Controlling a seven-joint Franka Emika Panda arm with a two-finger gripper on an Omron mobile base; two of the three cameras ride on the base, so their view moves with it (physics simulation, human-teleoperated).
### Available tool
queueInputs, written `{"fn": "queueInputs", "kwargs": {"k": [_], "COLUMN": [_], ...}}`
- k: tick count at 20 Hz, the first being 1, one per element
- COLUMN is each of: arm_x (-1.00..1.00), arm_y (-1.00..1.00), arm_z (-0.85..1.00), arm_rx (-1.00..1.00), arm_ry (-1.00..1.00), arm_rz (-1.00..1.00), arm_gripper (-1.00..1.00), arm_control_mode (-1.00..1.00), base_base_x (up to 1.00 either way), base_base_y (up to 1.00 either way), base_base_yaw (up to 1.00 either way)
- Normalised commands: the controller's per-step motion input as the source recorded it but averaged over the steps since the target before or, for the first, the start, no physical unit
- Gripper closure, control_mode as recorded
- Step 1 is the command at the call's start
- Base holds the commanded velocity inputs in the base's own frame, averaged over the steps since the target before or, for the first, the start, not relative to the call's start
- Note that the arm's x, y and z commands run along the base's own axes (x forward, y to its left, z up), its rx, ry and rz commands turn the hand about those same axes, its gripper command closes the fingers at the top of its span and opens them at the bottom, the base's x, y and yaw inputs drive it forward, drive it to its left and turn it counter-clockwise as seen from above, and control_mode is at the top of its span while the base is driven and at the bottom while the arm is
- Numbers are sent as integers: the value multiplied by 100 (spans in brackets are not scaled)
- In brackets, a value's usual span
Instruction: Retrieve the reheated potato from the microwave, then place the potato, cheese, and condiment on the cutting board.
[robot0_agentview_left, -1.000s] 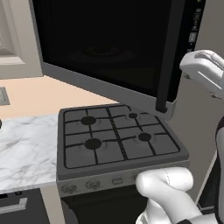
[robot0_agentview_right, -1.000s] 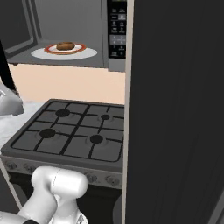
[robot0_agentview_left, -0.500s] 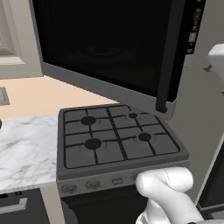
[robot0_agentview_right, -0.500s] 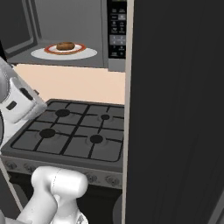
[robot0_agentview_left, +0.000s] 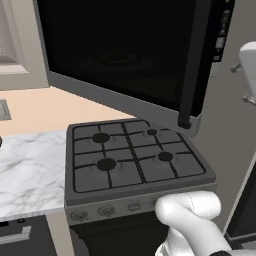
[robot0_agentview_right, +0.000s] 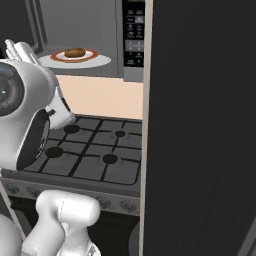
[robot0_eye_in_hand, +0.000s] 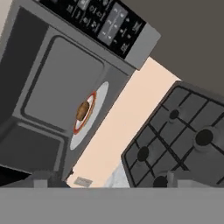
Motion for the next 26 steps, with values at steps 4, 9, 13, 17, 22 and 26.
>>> {"fn": "queueInputs", "kwargs": {"k": [4,9,13,17,22,26], "arm_x": [49,40,23,29,47,15], "arm_y": [11,21,28,36,28,46], "arm_z": [-4,-1,-2,0,0,0], "arm_rx": [19,19,19,16,7,6], "arm_ry": [14,5,0,0,0,0], "arm_rz": [0,8,17,15,10,12], "arm_gripper": [-100,-100,-100,-100,-100,-100], "arm_control_mode": [-100,-100,-100,-100,-100,-100], "base_base_x": [0,0,0,0,0,0], "base_base_y": [0,0,0,0,0,0], "base_base_yaw": [0,0,0,0,0,0]}}
